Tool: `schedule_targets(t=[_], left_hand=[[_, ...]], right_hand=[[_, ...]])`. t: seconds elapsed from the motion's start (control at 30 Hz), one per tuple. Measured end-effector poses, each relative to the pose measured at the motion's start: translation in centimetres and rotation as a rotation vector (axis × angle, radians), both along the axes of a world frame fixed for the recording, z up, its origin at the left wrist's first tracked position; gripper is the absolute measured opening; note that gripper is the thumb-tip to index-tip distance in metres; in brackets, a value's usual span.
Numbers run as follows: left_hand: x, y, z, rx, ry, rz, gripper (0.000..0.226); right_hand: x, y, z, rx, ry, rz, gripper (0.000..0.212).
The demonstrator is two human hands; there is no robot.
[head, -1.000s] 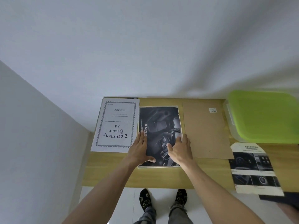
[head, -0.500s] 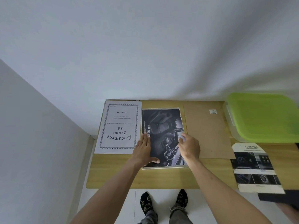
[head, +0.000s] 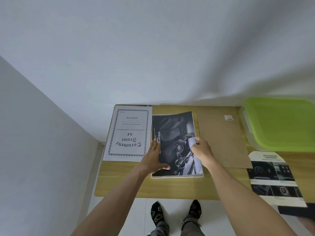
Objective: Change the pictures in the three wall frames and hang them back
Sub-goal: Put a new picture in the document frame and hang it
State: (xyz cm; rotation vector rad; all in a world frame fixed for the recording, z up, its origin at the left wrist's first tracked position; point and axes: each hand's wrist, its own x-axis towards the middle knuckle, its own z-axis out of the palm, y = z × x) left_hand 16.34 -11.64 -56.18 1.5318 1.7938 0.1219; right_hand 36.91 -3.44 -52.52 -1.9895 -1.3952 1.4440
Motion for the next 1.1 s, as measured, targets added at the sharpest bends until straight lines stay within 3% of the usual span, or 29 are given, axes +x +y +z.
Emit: schedule_targets(t=[0.13,0.2,0.27,0.33,0.5,0.6,0.73,0.8,0.9,1.0,1.1], left_hand=[[0.0,0.1,0.0,0.042,-0.052,0.056,0.123],[0.3,0.0,0.4,0.109,-0.106,0.124,0.111],[0.5,0.0,0.9,0.223,-0.203,0.23,0.086],[0.8,0.1,1.8,0.299,-0.3,0.414,0.064],[1.0,0.5,3.8,0.194,-0.764,0.697,0.032],[0.5,0.6,5.1,0.137,-0.915,0.696,0.036],[-1.2,0.8,6.4,0.028,-0.916,0.613,0.037],[-1.9,0.9,7.0,-0.054,-0.885,0.565,0.039],[-1.8,1.0,8.1,-0.16,-0.802,0.453,0.041],[-0.3,1.5,8.8,-0.225,-0.779,0.372,0.044],[1.8,2.4,9.0,-0.281,-0.797,0.371,0.045]], right_hand=[[0.8,1.0,-0.6,-0.076,0.115,-0.078,0.068],[1.6,1.3,-0.3,-0.126,0.217,-0.146,0.048],[2.4,1.0,0.8,-0.139,0.333,-0.187,0.031],[3.3,0.8,1.5,-0.142,0.458,-0.232,0.037],[4.2,0.0,2.7,-0.145,0.568,-0.32,0.033],[5.0,-0.3,3.1,-0.173,0.6,-0.413,0.025],[7.3,0.1,4.3,-0.113,0.644,-0.446,0.014],[9.2,0.7,4.7,-0.069,0.62,-0.431,0.027],[12.4,1.6,5.3,-0.035,0.511,-0.31,0.058],[15.2,1.9,5.8,-0.075,0.378,-0.065,0.05],[18.3,1.5,5.4,-0.092,0.299,-0.001,0.037]])
